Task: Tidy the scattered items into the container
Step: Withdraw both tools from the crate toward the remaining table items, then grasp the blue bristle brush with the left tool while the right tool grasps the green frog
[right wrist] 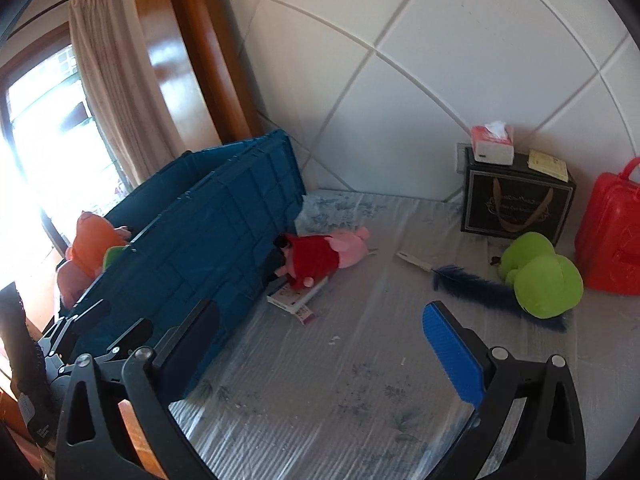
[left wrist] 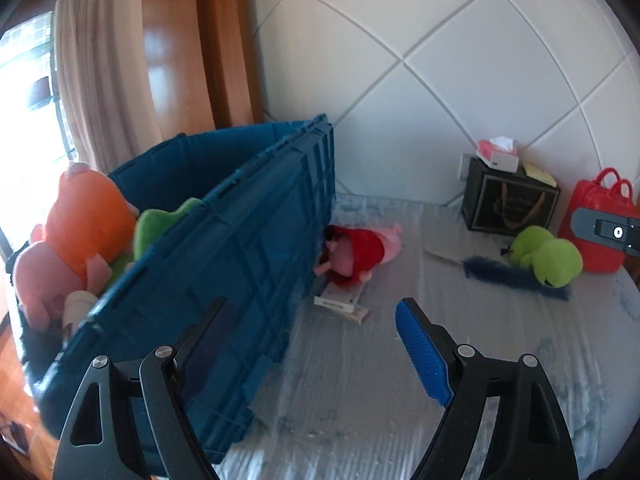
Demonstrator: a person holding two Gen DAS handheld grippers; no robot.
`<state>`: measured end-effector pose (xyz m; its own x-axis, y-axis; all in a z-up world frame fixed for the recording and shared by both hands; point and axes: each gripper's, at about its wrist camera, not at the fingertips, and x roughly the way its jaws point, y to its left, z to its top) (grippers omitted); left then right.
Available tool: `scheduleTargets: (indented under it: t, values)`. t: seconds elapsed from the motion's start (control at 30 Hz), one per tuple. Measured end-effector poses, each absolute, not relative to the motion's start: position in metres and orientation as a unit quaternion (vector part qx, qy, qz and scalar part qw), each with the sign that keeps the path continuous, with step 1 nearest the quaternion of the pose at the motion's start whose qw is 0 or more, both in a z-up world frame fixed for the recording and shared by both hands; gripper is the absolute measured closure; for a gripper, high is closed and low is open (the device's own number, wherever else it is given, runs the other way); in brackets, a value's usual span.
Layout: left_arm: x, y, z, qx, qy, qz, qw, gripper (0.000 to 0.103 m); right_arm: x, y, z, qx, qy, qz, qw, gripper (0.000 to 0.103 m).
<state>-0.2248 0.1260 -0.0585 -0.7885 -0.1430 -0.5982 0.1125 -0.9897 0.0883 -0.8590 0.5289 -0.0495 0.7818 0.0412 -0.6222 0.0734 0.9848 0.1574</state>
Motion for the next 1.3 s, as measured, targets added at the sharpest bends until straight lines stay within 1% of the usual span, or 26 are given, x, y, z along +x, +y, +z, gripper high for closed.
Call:
scheduleTargets:
  t: [0.13,0.27,0.43,0.57,0.7,0.73,0.77,0.8,0.83,0.87,0.9,0.97,1.0,1.03,1.1,1.17,1.27,1.3]
  values:
    - [-0.269,0.14,-0.102,0.356,-0.034,-0.933,0.043,0.019,-0.832,0.501,-0.081,0.099,0.364,-0.05,0.925,0.0]
    - [-0.316,0.142,-0.15,0.396,-0.027,-0.917,0.023,0.019,-0.801,0.482,-0.113,0.104,0.398,-0.086,0.907,0.0]
    - [-0.372,0.142,-0.207,0.427,-0.028,-0.903,0.021,0.019,-0.769,0.458,-0.156,0.116,0.425,-0.105,0.891,0.0]
    - [-0.416,0.145,-0.247,0.433,-0.043,-0.899,0.037,0.019,-0.748,0.436,-0.192,0.124,0.44,-0.116,0.882,0.0]
    - [-0.453,0.153,-0.283,0.423,-0.095,-0.896,0.089,0.019,-0.732,0.419,-0.221,0.132,0.447,-0.12,0.877,0.0]
    - [-0.46,0.154,-0.29,0.419,-0.107,-0.894,0.114,0.018,-0.729,0.415,-0.228,0.135,0.449,-0.121,0.875,0.0]
    - [-0.464,0.156,-0.297,0.41,-0.118,-0.893,0.141,0.013,-0.726,0.411,-0.234,0.137,0.452,-0.12,0.873,0.0]
    - [-0.466,0.16,-0.302,0.402,-0.126,-0.894,0.151,0.004,-0.724,0.408,-0.239,0.137,0.456,-0.121,0.871,0.0]
    - [-0.467,0.167,-0.307,0.401,-0.133,-0.895,0.143,0.003,-0.722,0.403,-0.243,0.136,0.46,-0.123,0.869,0.0]
    - [-0.47,0.18,-0.312,0.411,-0.14,-0.895,0.105,0.003,-0.72,0.399,-0.246,0.134,0.462,-0.126,0.868,0.0]
    - [-0.471,0.191,-0.315,0.408,-0.154,-0.895,0.095,0.004,-0.717,0.393,-0.249,0.13,0.464,-0.13,0.867,0.0]
    - [-0.471,0.211,-0.314,0.404,-0.162,-0.898,0.07,0.022,-0.71,0.383,-0.25,0.118,0.464,-0.139,0.867,0.0]
    - [-0.471,0.217,-0.313,0.405,-0.155,-0.899,0.054,0.027,-0.703,0.377,-0.25,0.105,0.462,-0.142,0.869,0.0]
    - [-0.471,0.222,-0.31,0.407,-0.145,-0.901,0.037,0.029,-0.698,0.373,-0.251,0.094,0.461,-0.144,0.871,0.0]
    - [-0.471,0.23,-0.306,0.42,-0.123,-0.899,0.0,0.045,-0.682,0.361,-0.254,0.066,0.459,-0.154,0.872,0.0]
    - [-0.468,0.236,-0.302,0.437,-0.107,-0.892,-0.046,0.052,-0.667,0.348,-0.26,0.045,0.464,-0.164,0.869,0.0]
    - [-0.461,0.236,-0.289,0.434,-0.102,-0.894,-0.054,0.053,-0.647,0.325,-0.281,0.04,0.488,-0.169,0.856,0.0]
    - [-0.46,0.235,-0.285,0.431,-0.103,-0.895,-0.047,0.05,-0.643,0.32,-0.288,0.036,0.495,-0.174,0.851,0.0]
